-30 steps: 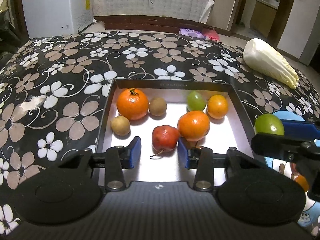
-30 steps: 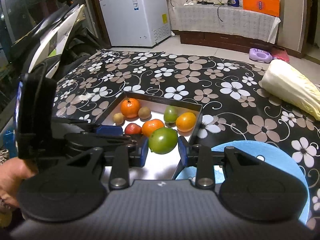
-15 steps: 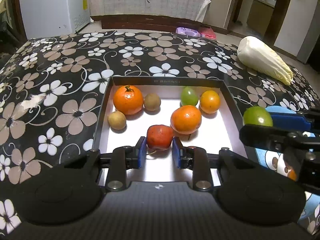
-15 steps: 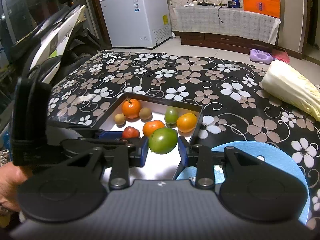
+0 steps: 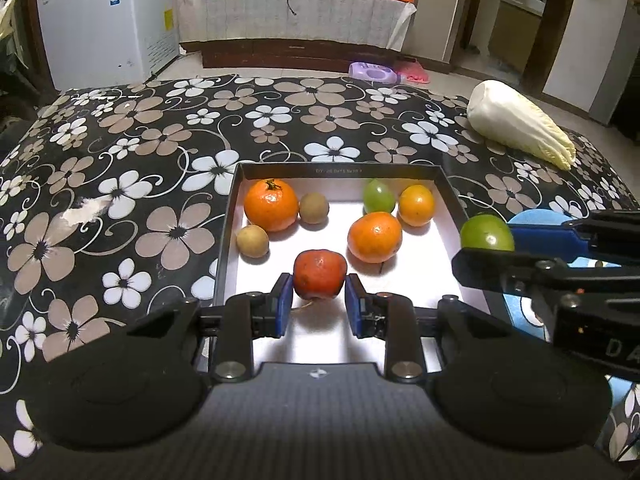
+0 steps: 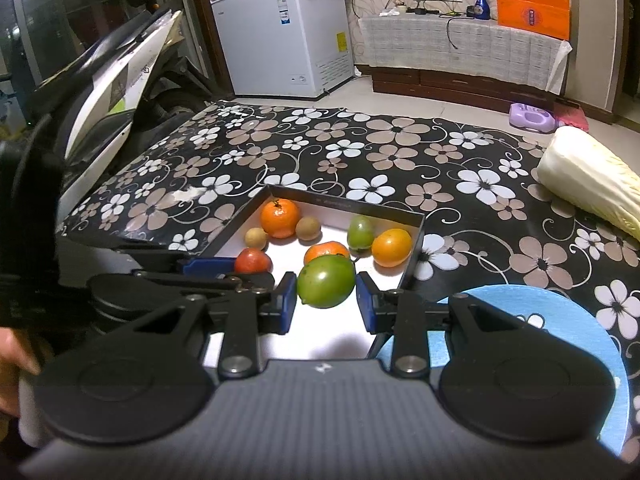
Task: Organize fruits
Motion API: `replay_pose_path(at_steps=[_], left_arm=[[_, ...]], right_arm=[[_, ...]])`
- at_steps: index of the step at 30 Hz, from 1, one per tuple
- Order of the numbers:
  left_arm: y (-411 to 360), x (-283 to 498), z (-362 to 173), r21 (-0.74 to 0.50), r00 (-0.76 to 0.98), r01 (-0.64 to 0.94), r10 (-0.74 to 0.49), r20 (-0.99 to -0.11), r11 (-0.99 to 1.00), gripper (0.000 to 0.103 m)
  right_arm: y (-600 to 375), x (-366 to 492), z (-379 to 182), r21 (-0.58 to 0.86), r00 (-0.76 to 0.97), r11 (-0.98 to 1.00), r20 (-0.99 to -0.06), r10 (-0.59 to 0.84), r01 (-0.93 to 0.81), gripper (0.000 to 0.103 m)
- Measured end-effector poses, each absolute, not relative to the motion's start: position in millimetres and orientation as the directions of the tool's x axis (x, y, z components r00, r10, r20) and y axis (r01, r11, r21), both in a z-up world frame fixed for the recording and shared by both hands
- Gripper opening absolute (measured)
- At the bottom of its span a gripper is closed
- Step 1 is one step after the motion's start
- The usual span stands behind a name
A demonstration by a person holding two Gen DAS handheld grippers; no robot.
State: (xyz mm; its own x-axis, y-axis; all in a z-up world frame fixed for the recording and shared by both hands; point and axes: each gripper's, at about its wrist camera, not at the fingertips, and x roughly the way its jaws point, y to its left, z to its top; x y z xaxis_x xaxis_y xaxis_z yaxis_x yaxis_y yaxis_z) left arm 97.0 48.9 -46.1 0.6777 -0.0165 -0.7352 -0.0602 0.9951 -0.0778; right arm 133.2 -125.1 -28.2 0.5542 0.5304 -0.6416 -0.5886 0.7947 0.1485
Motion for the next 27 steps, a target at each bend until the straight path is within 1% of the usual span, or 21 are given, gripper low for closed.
replay_pose_path(at_steps=[27], left_arm=[[40.4,90.1,-45.3,-0.062,0.677,-0.025,-0.029,-0.736,0.998,0.033]], right_arm=[[-122.3,131.8,-27.8,0.15,0.554,0.792,-0.637,0.535,-0.592,0.035]])
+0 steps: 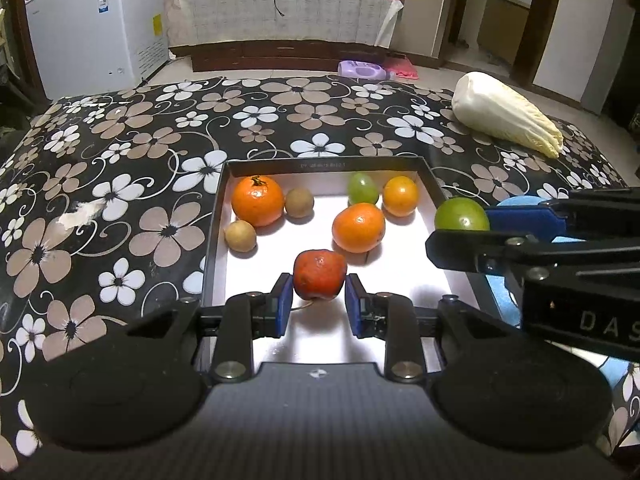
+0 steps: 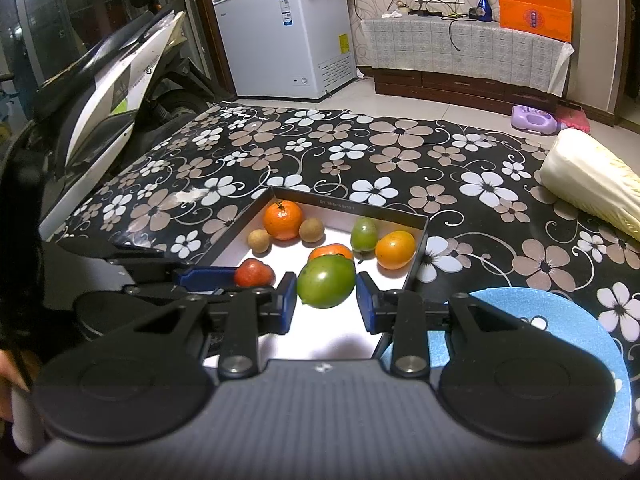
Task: Organize fruits
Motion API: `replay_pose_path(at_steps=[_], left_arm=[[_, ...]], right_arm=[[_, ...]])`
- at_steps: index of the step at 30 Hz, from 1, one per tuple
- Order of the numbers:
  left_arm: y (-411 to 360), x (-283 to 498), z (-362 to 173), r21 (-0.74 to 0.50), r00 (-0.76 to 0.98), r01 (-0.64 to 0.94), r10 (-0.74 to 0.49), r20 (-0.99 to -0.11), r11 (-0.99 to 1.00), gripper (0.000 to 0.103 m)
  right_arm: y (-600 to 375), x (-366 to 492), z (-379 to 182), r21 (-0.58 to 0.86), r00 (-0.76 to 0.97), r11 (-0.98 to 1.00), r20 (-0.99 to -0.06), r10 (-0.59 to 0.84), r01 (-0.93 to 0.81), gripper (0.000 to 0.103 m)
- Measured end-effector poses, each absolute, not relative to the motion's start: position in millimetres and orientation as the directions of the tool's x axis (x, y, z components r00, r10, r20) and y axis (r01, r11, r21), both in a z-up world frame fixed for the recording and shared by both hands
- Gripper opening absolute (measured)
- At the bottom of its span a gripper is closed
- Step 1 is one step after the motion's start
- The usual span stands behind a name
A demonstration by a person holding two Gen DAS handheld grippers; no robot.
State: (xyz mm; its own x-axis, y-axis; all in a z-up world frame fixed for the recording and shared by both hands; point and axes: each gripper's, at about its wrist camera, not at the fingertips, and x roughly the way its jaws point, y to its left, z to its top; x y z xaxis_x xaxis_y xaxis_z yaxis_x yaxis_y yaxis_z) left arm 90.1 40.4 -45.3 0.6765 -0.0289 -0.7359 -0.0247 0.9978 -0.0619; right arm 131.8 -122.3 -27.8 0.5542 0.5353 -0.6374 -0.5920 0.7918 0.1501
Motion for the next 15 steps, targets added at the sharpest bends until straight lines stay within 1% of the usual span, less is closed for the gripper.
replay_pose_path(at_steps=[15], left_arm=[[40.1,89.9,-46.9,-0.059,0.674,-0.024,-0.027,-0.738,0.998,0.033]], right_arm=[[-123.2,132.2,-25.6,0.149,0.56,0.792,-0.63,0.538,-0.592,0.035]])
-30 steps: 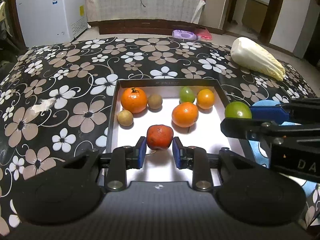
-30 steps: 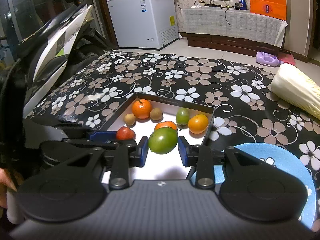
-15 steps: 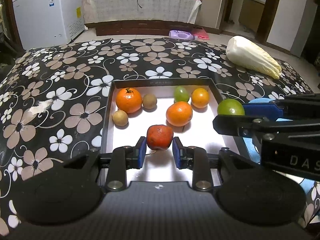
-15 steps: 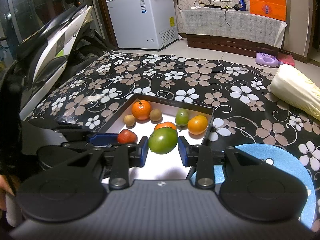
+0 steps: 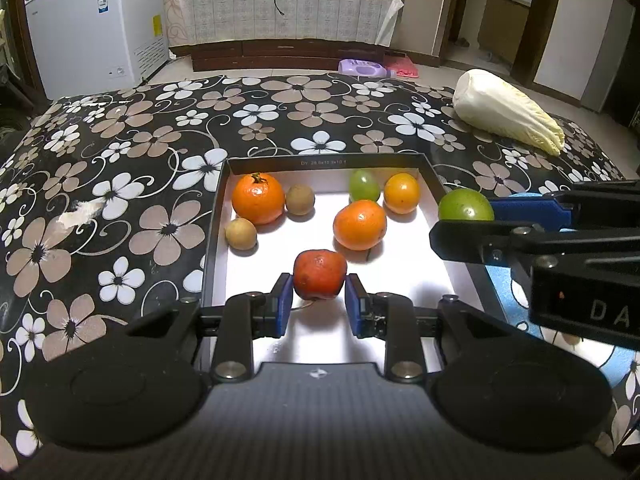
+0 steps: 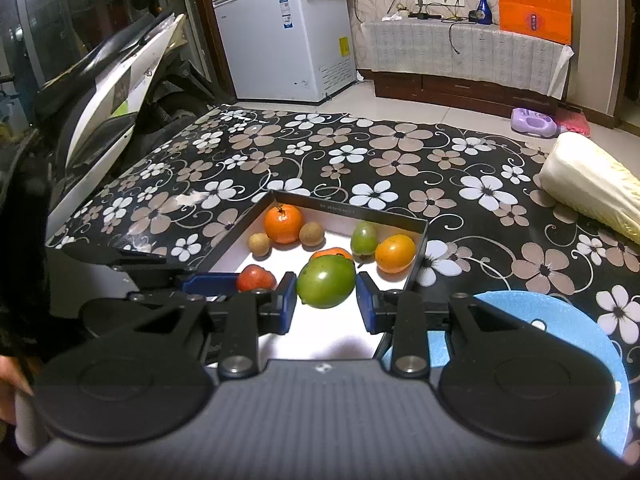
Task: Organize fruits
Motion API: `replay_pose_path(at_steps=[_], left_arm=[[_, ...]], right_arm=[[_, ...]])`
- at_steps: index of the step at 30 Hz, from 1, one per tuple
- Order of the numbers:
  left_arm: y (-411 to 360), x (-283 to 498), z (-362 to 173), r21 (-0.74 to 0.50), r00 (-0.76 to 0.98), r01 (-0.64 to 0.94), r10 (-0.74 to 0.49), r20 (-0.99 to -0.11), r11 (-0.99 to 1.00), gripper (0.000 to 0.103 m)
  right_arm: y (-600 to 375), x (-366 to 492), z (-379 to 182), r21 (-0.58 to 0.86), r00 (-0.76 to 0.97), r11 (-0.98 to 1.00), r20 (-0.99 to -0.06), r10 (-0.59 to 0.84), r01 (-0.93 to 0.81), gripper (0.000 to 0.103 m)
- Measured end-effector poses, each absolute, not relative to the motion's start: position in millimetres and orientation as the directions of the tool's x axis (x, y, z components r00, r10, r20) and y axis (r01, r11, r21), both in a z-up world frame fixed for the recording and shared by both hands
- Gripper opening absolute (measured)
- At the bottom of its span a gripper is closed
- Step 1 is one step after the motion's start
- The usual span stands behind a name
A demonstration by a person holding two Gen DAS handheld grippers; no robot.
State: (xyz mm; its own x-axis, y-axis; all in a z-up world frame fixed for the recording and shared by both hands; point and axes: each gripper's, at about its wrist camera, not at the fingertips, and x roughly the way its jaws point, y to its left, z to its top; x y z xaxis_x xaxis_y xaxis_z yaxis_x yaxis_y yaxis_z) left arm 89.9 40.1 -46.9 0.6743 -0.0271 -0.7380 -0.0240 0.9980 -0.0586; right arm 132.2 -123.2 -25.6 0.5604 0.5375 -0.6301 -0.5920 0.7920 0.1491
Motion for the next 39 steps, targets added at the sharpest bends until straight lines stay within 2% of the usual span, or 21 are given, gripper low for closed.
replay_pose_path(at_steps=[39], left_arm=[[25.0,83.8,-34.9,-0.068,0.698,0.027,-0.068,-0.713,0.997,0.033]], right_arm=[[-129.0,130.8,-20.6,0.16,0.573,0.794,-0.611,0.546,-0.586,0.035]])
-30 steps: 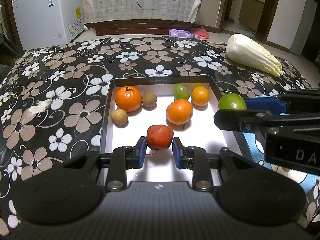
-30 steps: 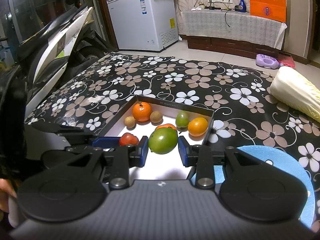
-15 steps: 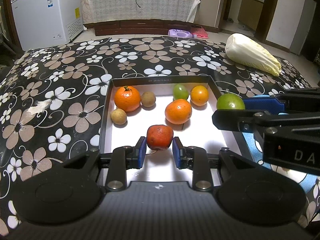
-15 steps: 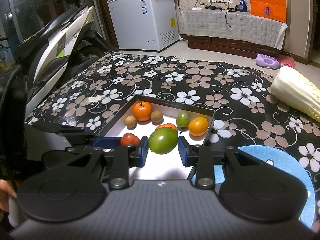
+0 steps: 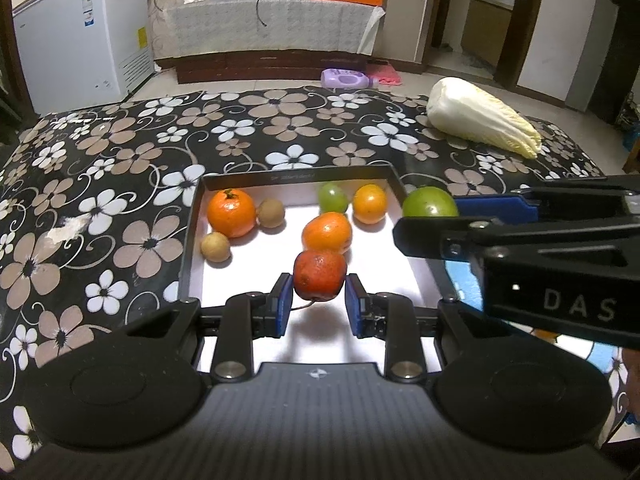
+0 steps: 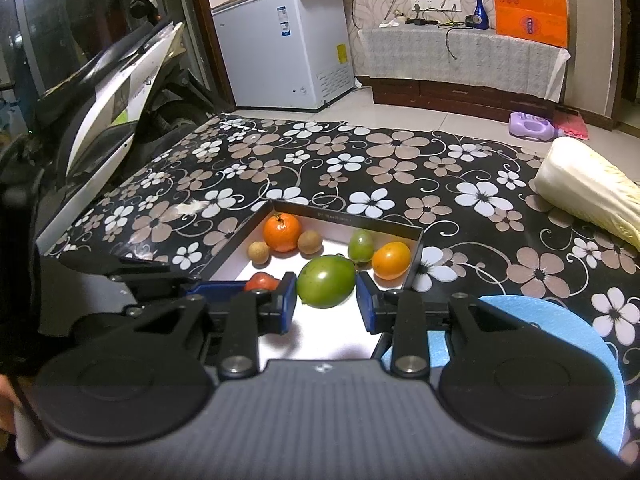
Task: Organize fruits
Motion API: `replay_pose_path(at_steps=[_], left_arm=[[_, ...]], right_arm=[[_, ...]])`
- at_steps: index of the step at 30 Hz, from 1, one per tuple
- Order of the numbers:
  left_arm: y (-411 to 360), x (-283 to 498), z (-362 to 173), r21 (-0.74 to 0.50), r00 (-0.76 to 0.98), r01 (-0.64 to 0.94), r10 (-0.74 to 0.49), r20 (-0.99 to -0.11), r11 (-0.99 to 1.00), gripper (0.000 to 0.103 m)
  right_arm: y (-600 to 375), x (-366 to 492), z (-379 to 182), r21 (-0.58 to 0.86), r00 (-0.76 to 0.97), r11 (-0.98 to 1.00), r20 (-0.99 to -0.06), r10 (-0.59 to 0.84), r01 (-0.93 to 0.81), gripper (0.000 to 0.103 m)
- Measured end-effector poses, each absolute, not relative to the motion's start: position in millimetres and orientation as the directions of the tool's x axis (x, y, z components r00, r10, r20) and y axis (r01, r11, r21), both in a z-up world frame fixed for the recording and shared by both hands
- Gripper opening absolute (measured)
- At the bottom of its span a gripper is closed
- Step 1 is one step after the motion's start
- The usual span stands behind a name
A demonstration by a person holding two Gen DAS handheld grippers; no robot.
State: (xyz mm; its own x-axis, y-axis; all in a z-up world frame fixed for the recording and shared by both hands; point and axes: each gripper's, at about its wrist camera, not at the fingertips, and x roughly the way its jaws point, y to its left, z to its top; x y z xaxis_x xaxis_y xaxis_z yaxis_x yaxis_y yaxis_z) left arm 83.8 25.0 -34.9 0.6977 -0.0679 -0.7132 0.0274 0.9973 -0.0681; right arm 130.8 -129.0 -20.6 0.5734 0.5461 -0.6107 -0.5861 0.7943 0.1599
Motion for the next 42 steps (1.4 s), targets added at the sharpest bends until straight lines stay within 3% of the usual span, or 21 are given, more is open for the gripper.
replay_pose_path(at_steps=[19,42], left_arm=[[21.0,85.0,-34.4,-0.066,0.698,0.03,-0.068,-0.713,0.997,0.033],[-14.4,77.6,-22.4,-0.094,0.709,0.12,-0.151,-0.689,0.988,0.033]], right_arm=[[-139.4,129.9,-15.6,0.175,0.578,0.794,-0.597,0.556,-0.583,0.035],[-163.5,130.0,-10.9,0.181,0.607,0.815,-0.583,0.54,-0.551,0.035]])
